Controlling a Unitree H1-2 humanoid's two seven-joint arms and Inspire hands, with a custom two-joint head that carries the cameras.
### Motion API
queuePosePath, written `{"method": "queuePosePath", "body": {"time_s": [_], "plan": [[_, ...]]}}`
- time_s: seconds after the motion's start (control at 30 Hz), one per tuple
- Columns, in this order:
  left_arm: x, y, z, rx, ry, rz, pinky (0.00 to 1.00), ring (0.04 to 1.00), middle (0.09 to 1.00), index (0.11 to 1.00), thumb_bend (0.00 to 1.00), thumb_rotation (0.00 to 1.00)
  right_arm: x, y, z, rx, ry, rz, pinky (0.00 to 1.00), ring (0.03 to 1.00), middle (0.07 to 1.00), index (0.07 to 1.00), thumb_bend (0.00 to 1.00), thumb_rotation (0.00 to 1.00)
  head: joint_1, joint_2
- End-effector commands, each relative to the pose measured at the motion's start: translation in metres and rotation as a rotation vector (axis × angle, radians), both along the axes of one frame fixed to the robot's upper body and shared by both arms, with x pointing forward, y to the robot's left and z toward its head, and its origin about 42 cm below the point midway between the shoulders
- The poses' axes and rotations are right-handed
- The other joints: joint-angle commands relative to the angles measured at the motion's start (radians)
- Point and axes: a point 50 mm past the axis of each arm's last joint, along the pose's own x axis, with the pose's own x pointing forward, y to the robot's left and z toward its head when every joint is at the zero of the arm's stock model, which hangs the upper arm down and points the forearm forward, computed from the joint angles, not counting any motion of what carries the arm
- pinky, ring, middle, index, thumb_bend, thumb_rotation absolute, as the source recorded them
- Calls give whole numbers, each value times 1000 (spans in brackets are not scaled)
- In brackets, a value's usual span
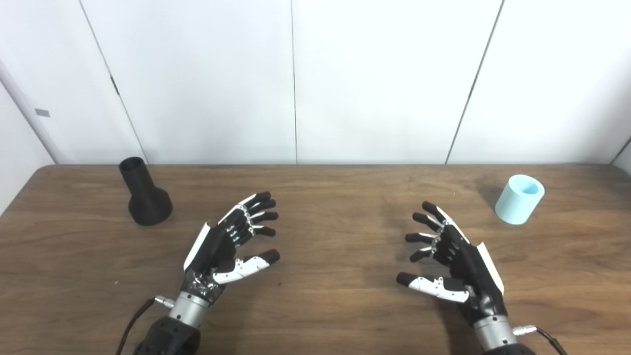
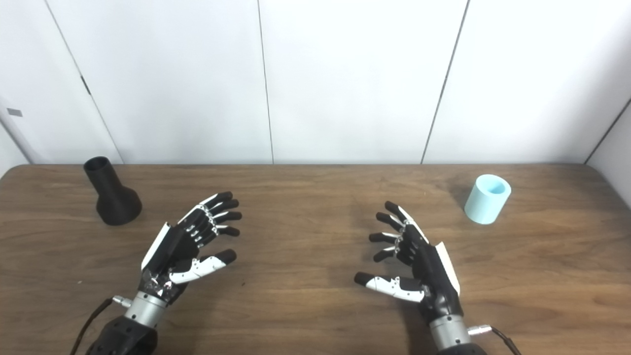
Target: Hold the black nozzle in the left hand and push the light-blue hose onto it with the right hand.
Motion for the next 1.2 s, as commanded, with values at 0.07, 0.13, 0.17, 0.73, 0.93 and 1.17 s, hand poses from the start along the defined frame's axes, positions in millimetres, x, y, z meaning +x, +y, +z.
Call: {"method": "queuePosePath", "body": {"time_s": [0.07,0.13,0.17,0.73,0.93,1.17], "plan": [[-10,4,-19,-3,54,17,670,789,846,856,774,192,5,-1,18,5,-73,2,486,690,835,889,799,50,6,2],[-9,4,-19,-3,52,17,664,788,845,854,772,187,5,-1,17,6,-74,4,485,692,837,890,803,60,6,3],[-9,4,-19,-2,51,18,662,787,844,854,771,186,5,-1,17,5,-75,5,484,692,837,890,804,62,6,3],[-10,4,-19,-22,55,13,698,807,871,949,748,175,7,-4,16,-32,-100,-9,593,689,802,878,837,142,14,3],[-7,-3,-22,-19,30,74,615,757,821,881,747,172,10,-11,13,-35,-104,-2,586,689,807,881,828,132,136,-24],[-1,-22,-29,-29,18,117,616,736,791,809,713,171,14,-28,7,-29,-99,26,605,725,839,915,761,36,316,-86]]}}
